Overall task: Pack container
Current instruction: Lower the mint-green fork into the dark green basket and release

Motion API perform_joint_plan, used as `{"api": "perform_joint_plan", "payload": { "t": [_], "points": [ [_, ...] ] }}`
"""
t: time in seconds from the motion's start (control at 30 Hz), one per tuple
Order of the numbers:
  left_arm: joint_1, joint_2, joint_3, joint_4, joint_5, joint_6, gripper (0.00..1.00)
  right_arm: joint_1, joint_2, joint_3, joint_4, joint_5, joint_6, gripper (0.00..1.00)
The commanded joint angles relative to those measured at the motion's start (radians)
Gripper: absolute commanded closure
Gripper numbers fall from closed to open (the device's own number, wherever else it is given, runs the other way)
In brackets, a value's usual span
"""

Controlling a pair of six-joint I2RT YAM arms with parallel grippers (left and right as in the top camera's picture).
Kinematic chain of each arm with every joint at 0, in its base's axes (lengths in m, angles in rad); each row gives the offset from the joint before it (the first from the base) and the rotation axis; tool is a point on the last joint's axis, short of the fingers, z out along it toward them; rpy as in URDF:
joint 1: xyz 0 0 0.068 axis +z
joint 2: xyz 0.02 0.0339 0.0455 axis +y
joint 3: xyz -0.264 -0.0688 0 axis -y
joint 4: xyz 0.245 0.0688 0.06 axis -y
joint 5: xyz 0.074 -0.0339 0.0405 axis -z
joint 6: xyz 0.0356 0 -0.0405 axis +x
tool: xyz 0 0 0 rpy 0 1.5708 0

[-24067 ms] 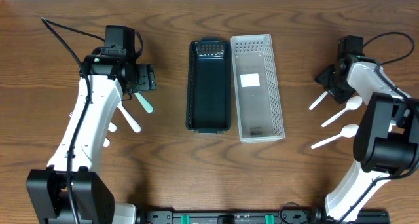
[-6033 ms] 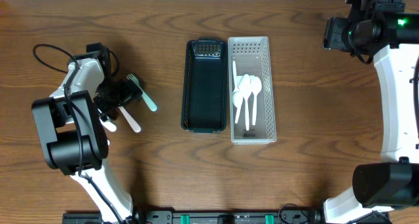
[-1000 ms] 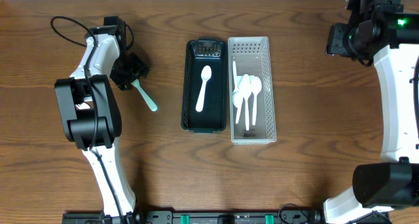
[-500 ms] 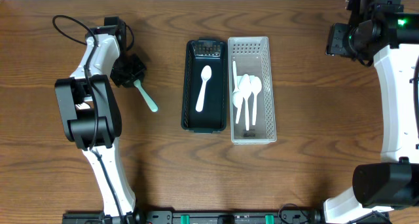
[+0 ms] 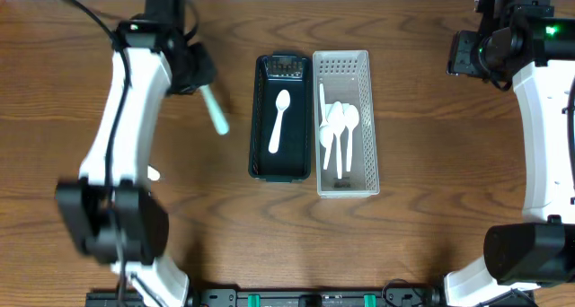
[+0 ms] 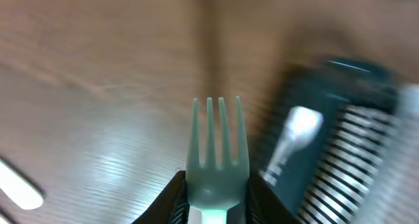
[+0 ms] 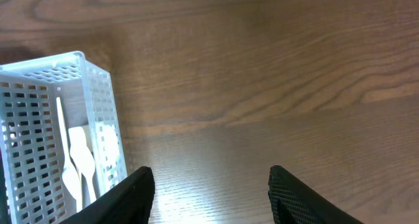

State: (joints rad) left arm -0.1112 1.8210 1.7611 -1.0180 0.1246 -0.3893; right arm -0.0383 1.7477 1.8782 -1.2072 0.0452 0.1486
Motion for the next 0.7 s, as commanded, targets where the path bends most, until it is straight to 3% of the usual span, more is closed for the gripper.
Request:
{"api": "perform_joint_plan", "payload": {
  "t": [0.0, 0.3, 0.67],
  "points": [
    [-0.097, -0.068, 0.005, 0.011, -0.005, 0.035, 0.91, -0.016, 0.0, 0.005, 0.003, 0.011, -0.008, 0.41],
    [-0.333, 0.043, 0.004, 0.054, -0.114, 0.167, 0.92, -0.016, 0.0, 0.005, 0.003, 0.011, -0.008, 0.41],
    [-0.352, 0.287, 0.004, 0.055, -0.114, 0.213, 0.92, -0.016, 0.0, 0.005, -0.013, 0.011, -0.008, 0.41]
  ]
}}
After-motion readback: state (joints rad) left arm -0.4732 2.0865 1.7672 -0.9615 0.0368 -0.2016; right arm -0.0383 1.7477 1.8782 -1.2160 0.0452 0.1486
